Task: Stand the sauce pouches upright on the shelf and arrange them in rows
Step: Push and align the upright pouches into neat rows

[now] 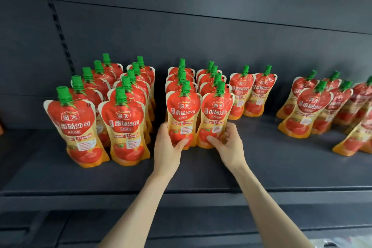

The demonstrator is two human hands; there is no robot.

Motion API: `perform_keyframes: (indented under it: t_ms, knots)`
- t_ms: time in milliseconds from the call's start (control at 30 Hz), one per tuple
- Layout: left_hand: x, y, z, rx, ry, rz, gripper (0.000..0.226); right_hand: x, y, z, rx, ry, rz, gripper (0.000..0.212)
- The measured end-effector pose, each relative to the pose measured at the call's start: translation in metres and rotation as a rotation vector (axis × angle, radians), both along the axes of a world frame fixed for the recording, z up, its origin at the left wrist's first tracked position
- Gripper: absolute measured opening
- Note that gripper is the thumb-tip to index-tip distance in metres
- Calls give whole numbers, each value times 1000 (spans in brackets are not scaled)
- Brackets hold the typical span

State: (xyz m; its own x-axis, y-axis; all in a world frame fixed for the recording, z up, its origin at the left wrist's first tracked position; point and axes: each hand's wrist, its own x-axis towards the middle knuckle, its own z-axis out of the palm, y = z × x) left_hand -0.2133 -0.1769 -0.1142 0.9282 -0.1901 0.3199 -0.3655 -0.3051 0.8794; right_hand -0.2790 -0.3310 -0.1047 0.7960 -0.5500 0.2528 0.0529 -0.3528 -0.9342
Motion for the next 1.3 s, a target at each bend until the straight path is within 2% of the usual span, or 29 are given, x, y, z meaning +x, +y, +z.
perform_keyframes:
  t_ms: [233,600,833,1300]
  knots:
    - [1,-1,-3,46,-61,60,60,-1,-1,-4,-65,53,40,47]
    - [3,0,-3,81,-54,82,61,-3,-7,0,-65,93,37,45]
    - [2,0,-2,93,-38,93,61,-4,-4,0,-68,66,7,55]
    - [3,2,1,52,41,54,45,-4,-8,2,-58,105,32,44]
